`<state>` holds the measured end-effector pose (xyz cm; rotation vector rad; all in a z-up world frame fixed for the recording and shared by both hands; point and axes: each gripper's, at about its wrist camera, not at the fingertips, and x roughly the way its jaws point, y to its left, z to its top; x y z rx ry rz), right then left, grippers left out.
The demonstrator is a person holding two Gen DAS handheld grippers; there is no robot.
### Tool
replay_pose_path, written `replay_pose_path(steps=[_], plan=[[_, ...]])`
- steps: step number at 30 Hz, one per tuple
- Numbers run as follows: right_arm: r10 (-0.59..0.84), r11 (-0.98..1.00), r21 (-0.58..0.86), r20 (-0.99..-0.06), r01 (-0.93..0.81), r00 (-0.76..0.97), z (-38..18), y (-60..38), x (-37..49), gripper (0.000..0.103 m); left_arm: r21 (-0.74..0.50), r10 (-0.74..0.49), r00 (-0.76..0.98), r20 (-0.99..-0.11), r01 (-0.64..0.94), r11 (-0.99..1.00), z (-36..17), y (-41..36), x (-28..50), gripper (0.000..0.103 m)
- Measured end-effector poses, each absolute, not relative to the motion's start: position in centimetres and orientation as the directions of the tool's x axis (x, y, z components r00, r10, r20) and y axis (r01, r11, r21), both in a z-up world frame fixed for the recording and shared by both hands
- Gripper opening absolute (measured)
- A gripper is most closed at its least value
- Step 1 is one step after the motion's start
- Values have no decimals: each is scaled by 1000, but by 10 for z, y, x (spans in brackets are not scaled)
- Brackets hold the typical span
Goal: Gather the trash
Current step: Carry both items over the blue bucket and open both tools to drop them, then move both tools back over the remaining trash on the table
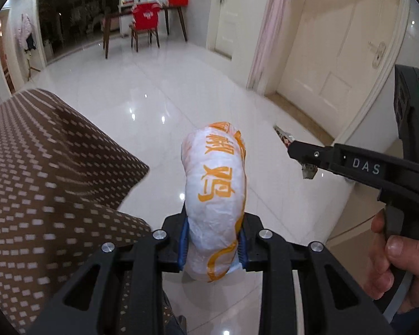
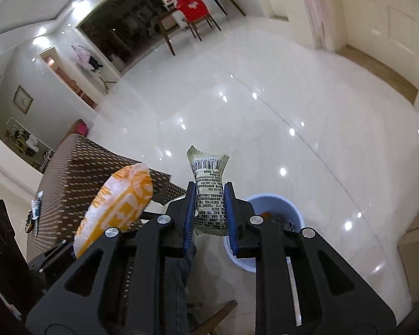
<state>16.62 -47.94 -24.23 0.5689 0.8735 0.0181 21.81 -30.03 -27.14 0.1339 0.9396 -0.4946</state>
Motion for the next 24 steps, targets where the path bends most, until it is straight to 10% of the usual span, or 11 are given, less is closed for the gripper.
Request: replay_pose_path(steps=[5, 7, 8, 9, 24], plan=[[269, 826, 502, -751, 256, 603, -284, -484, 180, 23, -113, -321, 398, -859, 463, 879, -305, -318, 243, 32], [289, 810, 514, -768, 282, 572, -303, -489, 188, 47, -99, -288, 372, -882, 453, 886, -317, -328, 248, 70], [299, 795, 525, -775, 303, 557, -313, -492, 189, 77, -90, -275, 373, -886, 443, 892, -321, -328, 251, 80], [297, 788, 526, -780, 320, 552, -319, -495, 188, 80, -78, -267, 392, -880, 436, 897, -323, -328, 250, 87], [205, 779, 499, -774, 379, 599, -291, -512, 161, 97, -26, -289, 507, -812, 463, 886, -268, -321, 221, 91]])
